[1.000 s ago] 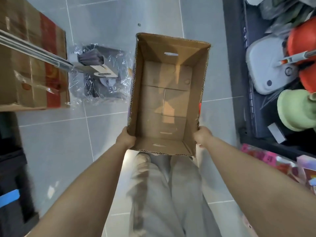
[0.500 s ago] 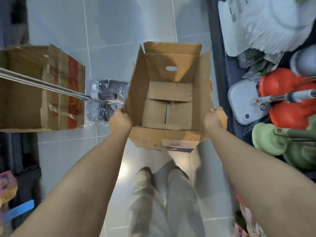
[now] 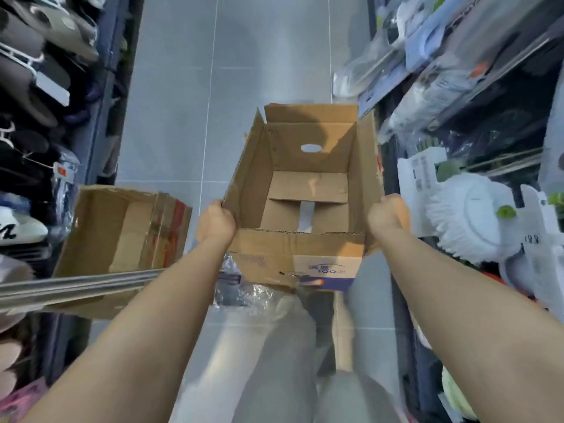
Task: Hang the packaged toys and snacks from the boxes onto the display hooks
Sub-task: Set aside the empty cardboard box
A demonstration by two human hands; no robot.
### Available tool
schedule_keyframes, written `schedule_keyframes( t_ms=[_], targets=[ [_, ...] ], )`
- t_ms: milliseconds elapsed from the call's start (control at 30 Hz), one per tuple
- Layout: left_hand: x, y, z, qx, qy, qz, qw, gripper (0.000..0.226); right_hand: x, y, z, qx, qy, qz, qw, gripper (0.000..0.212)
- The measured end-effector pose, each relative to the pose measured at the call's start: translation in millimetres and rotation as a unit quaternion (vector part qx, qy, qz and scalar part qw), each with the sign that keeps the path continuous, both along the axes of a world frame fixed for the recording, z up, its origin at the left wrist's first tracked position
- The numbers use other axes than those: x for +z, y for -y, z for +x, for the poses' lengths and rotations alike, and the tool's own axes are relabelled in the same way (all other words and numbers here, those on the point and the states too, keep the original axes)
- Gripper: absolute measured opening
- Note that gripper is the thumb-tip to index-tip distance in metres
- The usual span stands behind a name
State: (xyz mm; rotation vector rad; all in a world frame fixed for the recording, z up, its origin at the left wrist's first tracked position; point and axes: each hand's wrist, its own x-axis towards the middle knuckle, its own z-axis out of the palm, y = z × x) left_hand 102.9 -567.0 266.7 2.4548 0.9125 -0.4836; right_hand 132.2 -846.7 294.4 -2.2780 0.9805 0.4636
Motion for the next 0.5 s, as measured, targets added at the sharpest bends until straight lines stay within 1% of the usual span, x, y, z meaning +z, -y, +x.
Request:
schedule_keyframes(
  t_ms=[33, 100, 200, 300, 400, 467, 500],
  targets=[
    [2.6, -8.6, 19.9, 0.006, 0.005, 0.002, 1.000, 0.039, 3.2, -10.4, 23.2, 0.000, 0.009, 0.001, 1.000, 0.025],
    [7.6, -27.6, 60.8, 0.023, 0.009, 0.009, 1.000, 0.040, 8.1, -31.9, 68.0, 0.004, 0.024, 0.007, 1.000, 0.030],
    [9.7, -58.8, 120.3, 0.068, 0.021, 0.009, 0.997, 0.039, 10.9, -66.1, 135.5, 0.034, 0.034, 0.013, 0.999, 0.032],
    [7.4, -91.8, 174.7, 0.105, 0.045, 0.008, 0.993, 0.038, 5.5, -100.1, 203.8, 0.085, 0.027, 0.027, 0.996, 0.034],
    [5.7, -131.2, 225.1, 0.150, 0.046, 0.014, 0.987, 0.038, -5.3, -141.0, 271.2, 0.126, 0.023, 0.058, 0.990, 0.034],
    [6.2, -157.2, 249.0, 0.171, 0.038, 0.023, 0.984, 0.039, -8.7, -168.5, 307.6, 0.132, 0.016, 0.066, 0.989, 0.033],
    [6.8, -176.3, 264.9, 0.199, 0.037, 0.027, 0.979, 0.039, -12.0, -191.7, 334.3, 0.143, 0.012, 0.070, 0.987, 0.032]
  ],
)
